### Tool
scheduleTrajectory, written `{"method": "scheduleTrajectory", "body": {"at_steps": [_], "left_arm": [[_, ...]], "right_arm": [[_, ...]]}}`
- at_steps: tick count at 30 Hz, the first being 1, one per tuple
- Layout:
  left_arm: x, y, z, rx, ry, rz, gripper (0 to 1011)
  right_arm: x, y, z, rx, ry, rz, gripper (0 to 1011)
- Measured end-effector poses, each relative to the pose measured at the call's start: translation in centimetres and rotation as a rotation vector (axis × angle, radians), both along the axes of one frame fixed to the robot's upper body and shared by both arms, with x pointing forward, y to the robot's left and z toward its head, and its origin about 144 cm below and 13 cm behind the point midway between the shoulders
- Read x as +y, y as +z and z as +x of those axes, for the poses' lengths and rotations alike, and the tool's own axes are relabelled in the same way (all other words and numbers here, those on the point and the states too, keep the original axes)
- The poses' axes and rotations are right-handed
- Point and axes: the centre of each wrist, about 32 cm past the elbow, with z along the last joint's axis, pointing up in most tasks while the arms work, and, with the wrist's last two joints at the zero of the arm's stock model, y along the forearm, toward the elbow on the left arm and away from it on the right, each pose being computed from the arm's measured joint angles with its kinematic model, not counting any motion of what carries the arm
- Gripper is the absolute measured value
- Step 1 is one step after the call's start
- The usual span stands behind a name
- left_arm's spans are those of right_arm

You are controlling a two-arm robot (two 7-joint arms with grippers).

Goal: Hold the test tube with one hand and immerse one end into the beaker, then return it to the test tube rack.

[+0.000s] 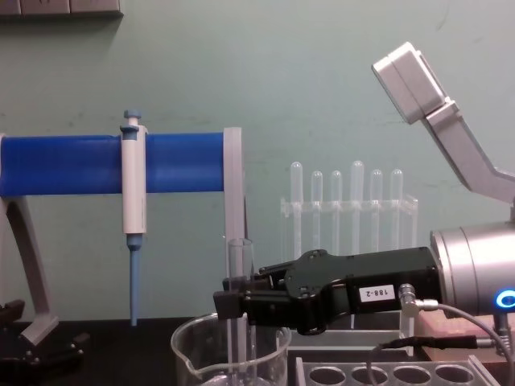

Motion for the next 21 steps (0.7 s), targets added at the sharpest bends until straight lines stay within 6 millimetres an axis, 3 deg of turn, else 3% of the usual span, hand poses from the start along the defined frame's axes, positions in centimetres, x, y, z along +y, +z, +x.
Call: {"method": "scheduleTrajectory", "body": {"at_steps": [21], "left_arm": [[0.0,0.0,0.0,0.0,0.0,0.0,1000]], "right_arm": [[0.0,0.0,0.0,0.0,0.0,0.0,241]]}}
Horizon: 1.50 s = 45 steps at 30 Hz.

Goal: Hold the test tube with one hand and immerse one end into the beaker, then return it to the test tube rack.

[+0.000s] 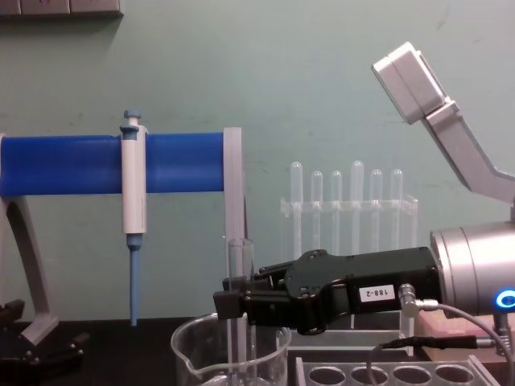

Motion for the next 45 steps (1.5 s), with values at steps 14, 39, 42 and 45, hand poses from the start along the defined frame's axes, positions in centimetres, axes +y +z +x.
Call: {"method": "scheduleTrajectory", "body": {"at_steps": [14,39,42,45], "left_arm": [[0.0,0.0,0.0,0.0,0.0,0.0,1000],[0.0,0.0,0.0,0.0,0.0,0.0,1000],[0.0,0.0,0.0,0.0,0.0,0.0,1000],[0.0,0.0,0.0,0.0,0.0,0.0,1000]], "right_arm": [[0.0,0.0,0.0,0.0,0.0,0.0,241],[0.0,0.0,0.0,0.0,0.0,0.0,241],[-0.06,0.25,0.04,-0.013,-0.008,0.006,241],[-0.12,0.6,0.1,-0.024,-0.02,0.013,241]]}}
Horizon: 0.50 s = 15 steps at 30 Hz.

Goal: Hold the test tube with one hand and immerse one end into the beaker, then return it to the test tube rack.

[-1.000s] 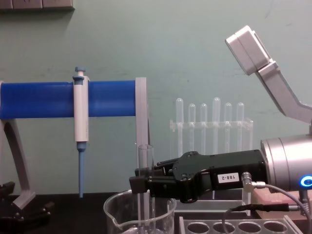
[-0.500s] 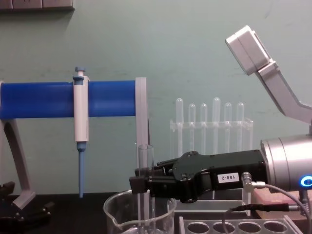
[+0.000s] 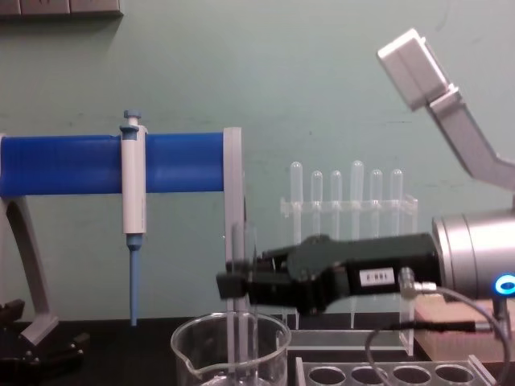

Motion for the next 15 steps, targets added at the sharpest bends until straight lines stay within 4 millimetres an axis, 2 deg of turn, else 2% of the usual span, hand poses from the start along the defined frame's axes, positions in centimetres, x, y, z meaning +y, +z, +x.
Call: {"method": "scheduleTrajectory", "body": {"at_steps": [7,15], "left_arm": [[0.0,0.0,0.0,0.0,0.0,0.0,1000],[0.0,0.0,0.0,0.0,0.0,0.0,1000]], "right_arm": [[-0.1,2.1,0.3,-0.032,-0.019,0.031,241],[-0.3,6.0,0.3,-0.074,-0.018,0.082,241]]}}
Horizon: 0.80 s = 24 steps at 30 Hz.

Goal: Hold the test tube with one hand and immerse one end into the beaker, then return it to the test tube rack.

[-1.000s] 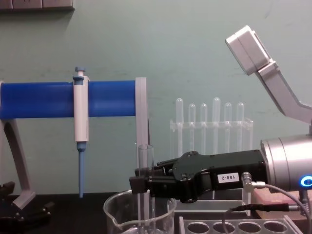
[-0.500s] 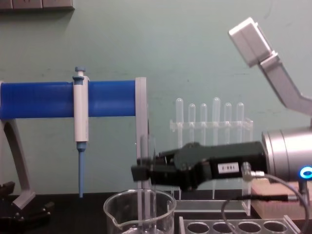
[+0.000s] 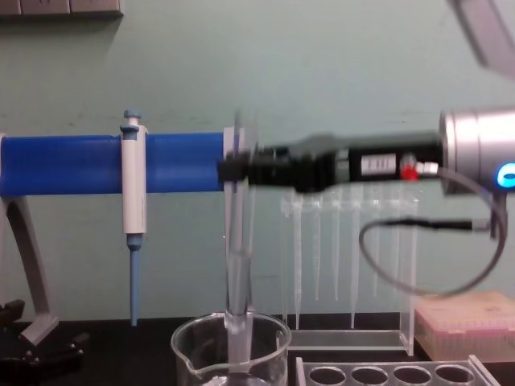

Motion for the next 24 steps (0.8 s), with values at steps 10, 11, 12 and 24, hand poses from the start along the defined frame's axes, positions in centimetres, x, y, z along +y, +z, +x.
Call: {"method": "scheduleTrajectory", "body": {"at_steps": [10,11,12,24], "left_arm": [[0.0,0.0,0.0,0.0,0.0,0.0,1000],[0.0,0.0,0.0,0.0,0.0,0.0,1000],[0.0,0.0,0.0,0.0,0.0,0.0,1000],[0.0,0.0,0.0,0.0,0.0,0.0,1000]], "right_arm": [[-2.0,4.5,-1.1,-0.041,-0.03,0.026,241],[-2.6,5.0,-1.4,-0.051,-0.04,0.03,241],[-2.9,5.3,-1.5,-0.057,-0.046,0.031,241],[-9.2,4.2,-4.2,-0.084,-0.114,0.016,241]]}}
